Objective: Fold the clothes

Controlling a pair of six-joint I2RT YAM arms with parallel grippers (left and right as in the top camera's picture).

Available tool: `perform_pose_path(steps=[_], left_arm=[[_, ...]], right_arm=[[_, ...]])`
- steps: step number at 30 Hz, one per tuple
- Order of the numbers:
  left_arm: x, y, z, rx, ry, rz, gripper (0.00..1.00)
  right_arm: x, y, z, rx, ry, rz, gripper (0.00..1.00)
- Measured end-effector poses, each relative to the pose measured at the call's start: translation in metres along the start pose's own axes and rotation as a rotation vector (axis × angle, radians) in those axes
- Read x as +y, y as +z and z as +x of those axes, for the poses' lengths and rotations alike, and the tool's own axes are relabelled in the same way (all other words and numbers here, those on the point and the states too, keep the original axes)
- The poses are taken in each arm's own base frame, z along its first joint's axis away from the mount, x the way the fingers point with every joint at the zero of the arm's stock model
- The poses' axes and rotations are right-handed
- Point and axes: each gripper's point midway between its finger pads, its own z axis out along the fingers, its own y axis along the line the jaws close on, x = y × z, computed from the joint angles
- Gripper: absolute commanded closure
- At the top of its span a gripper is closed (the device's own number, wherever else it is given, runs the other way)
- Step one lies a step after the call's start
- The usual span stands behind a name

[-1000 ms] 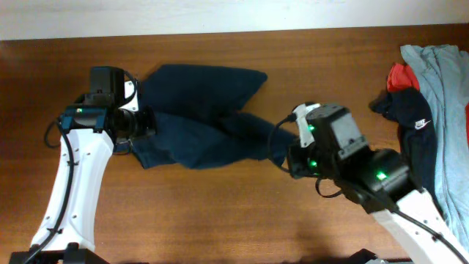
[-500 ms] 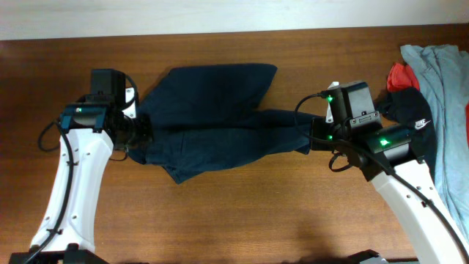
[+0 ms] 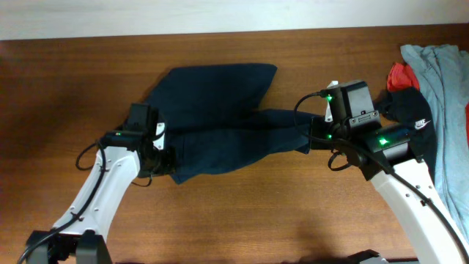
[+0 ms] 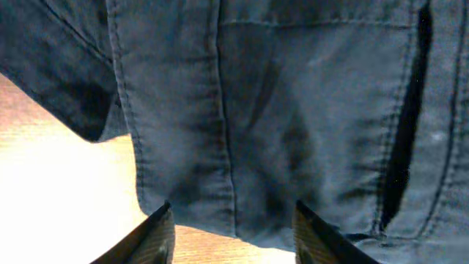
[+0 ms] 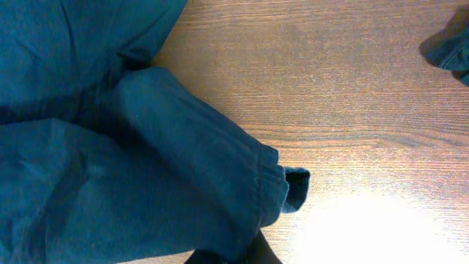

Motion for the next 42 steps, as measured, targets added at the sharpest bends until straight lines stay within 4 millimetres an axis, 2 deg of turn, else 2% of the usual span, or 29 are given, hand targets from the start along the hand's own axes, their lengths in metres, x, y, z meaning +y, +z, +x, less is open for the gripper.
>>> perform_pose_path(steps=[6,11,14,18,23,28,32,34,36,37,40,41,42], left_arm=[[0.000,0.002,-0.003,-0.014,0.001,0.002,0.44],[-0.001,-0.003,0.011,0.037,0.051,-0.010,0.44],[-0.012,-0.015,0.013,-0.002,0.137,-0.040,0.44],[-0.038,-0.030,0.015,-0.073,0.288,-0.100,0.44],[-0.040,-0.025,0.018,-0.102,0.325,-0.199,0.39],[-0.024,-0.005,0.021,-0.138,0.306,-0.278,0.37],[-0.021,0.000,0.012,-0.195,0.294,-0.304,0.34],[-0.018,-0.003,0.000,-0.253,0.282,-0.335,0.34],[-0.017,-0.006,-0.010,-0.298,0.271,-0.356,0.39],[-0.017,-0.008,-0.014,-0.321,0.263,-0.363,0.46],[-0.016,-0.013,-0.024,-0.369,0.248,-0.384,0.57],[-0.015,-0.014,-0.027,-0.384,0.243,-0.392,0.57],[-0.015,-0.015,-0.028,-0.390,0.242,-0.398,0.44]], right_arm=[[0.000,0.000,0.000,0.001,0.000,-0.002,0.96],[0.000,0.000,0.000,0.000,0.000,-0.003,0.96],[0.001,0.000,-0.003,-0.011,0.000,-0.006,0.96],[0.004,0.000,-0.012,-0.048,0.004,-0.018,0.96],[0.007,-0.001,-0.020,-0.082,0.010,-0.030,0.95],[0.009,-0.001,-0.026,-0.104,0.014,-0.037,0.95],[0.009,-0.001,-0.027,-0.110,0.015,-0.039,0.95],[0.009,-0.001,-0.028,-0.111,0.015,-0.039,0.95],[0.009,-0.001,-0.028,-0.111,0.015,-0.040,0.95],[0.010,-0.001,-0.027,-0.110,0.015,-0.043,0.95],[0.011,-0.002,-0.027,-0.109,0.015,-0.048,0.96],[0.011,-0.002,-0.027,-0.109,0.015,-0.048,0.95],[0.011,-0.002,-0.027,-0.108,0.015,-0.050,0.96]])
